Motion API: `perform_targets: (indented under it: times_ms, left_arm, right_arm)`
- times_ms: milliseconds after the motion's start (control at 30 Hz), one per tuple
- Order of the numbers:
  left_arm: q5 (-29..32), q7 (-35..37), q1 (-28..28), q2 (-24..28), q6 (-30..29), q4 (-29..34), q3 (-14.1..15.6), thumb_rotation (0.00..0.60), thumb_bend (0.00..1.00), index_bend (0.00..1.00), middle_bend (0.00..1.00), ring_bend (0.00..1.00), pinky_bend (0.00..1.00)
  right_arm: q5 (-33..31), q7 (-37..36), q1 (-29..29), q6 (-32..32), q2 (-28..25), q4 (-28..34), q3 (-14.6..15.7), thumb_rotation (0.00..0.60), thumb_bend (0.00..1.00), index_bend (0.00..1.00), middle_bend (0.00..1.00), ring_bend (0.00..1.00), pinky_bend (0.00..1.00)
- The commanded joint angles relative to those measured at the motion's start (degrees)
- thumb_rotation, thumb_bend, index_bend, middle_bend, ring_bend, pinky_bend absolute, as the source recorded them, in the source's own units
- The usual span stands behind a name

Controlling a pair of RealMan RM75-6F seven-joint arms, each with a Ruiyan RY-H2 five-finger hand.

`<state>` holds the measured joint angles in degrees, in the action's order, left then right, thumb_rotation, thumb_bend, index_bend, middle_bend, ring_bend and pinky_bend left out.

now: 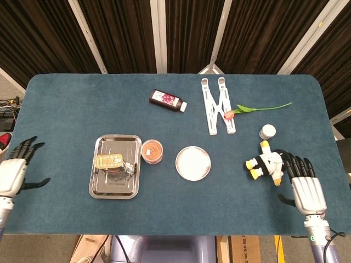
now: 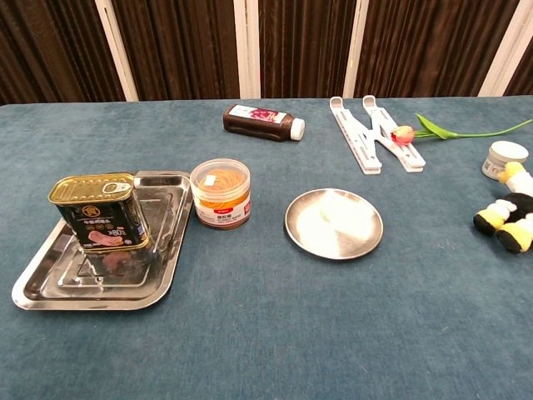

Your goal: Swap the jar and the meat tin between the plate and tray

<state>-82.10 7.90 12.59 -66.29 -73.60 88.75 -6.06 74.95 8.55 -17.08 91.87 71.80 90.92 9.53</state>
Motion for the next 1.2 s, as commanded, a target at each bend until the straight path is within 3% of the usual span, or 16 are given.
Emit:
perform_targets:
  times_ms: [33, 300, 633, 700, 833, 1200]
  left_arm:
    - [0.24, -2.44, 2.98, -2.53, 3.25, 0.19, -0.61, 0.6, 0.04, 0.14, 0.03, 0.0, 0.11]
    - [5.12, -15.11, 9.85, -10.62, 9.56, 0.2, -3.02, 0.6, 0.03, 0.15, 0.06, 0.02, 0.17]
    - [8.56, -23.32, 14.3, -16.34, 13.51, 1.69, -2.66, 0.6, 0.05, 0.23, 0.16, 0.12, 0.26]
    - [8.76, -23.93, 14.61, -16.91, 13.33, 1.87, -2.73, 0.6, 0.1, 0.25, 0.2, 0.17, 0.3]
    - [8.28, -24.68, 15.12, -18.42, 11.89, 1.46, -2.88, 0.6, 0.29, 0.32, 0.3, 0.28, 0.38]
    - [7.99, -25.61, 16.36, -20.92, 10.25, -0.92, -2.93, 0.6, 0.51, 0.44, 0.5, 0.44, 0.5]
  right_arm:
    - [0.95, -0.97, 0.86, 0.08, -0.61, -0.07, -0.81, 0.6, 0.0, 0.0, 0.0, 0.0, 0.0]
    - [2.15, -1.61, 2.48, -1.55, -1.46, 0.15, -3.03, 0.6, 0.0, 0.0, 0.0, 0.0, 0.0]
    - [3.13, -1.63, 4.21, -2.55, -1.87, 0.53, -5.43, 0.6, 0.0, 0.0, 0.0, 0.0, 0.0]
    - [3.24, -1.87, 4.38, -2.85, -1.94, 0.56, -5.71, 0.6, 0.0, 0.0, 0.0, 0.0, 0.0]
    - [3.62, -2.63, 4.76, -3.94, -2.04, 0.5, -6.45, 0.6, 0.0, 0.0, 0.0, 0.0, 0.0]
    - [3.44, -3.92, 5.74, -6.1, -1.74, 0.13, -8.71, 0.6, 0.0, 0.0, 0.0, 0.0, 0.0]
